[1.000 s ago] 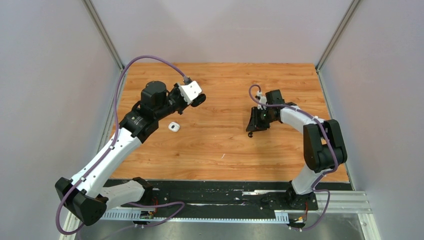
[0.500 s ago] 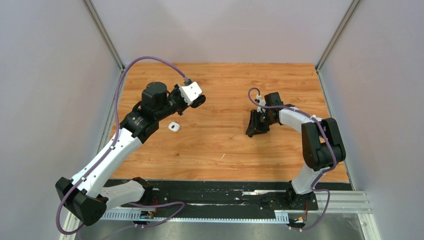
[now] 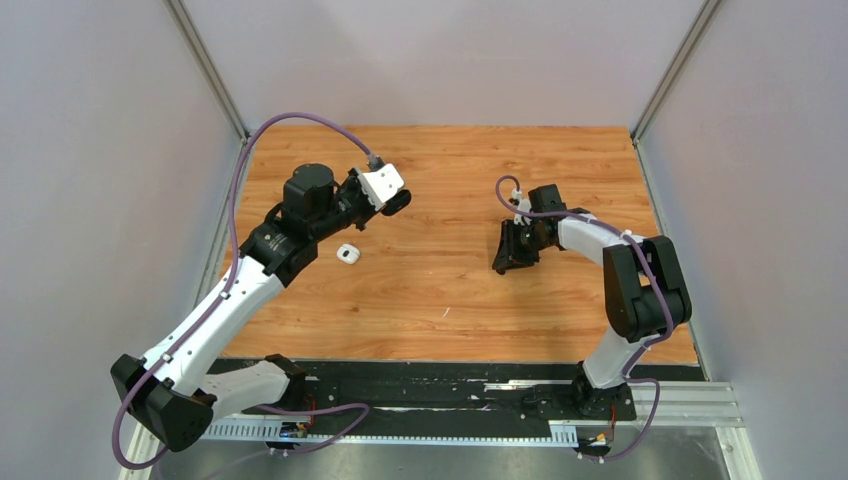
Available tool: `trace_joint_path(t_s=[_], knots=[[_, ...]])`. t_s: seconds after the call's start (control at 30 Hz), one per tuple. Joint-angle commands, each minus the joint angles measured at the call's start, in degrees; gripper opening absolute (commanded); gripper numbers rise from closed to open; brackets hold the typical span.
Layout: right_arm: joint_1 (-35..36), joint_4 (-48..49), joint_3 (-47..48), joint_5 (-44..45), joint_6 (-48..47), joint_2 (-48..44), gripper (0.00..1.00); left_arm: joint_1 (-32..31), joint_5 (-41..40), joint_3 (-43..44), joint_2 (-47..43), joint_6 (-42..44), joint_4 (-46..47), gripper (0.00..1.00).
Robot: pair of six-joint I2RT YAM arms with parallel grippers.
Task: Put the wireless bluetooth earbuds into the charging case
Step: Pick up the earbud from the center of the board.
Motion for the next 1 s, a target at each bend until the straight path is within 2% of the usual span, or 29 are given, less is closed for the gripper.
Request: trace_joint_path(t_s=[0.0,0.8,0.97], knots=[[-0.1,0.2,0.1,5.4,-2.2,-0.2,0.30,-0.3,-0.3,-0.2,-1.5,0.1,2.6,0.00],[-1.2,-1.4,0.4,7.2,-4.4,-0.5,0.31,-0.2,-0.6,-1.4,-2.1,0.0,3.5,0.00],[-1.3,-1.4,0.7,7.0,-4.3,-0.1,0.28,-0.2,-0.6,-1.5,-2.1,-0.1,3.7,0.00]])
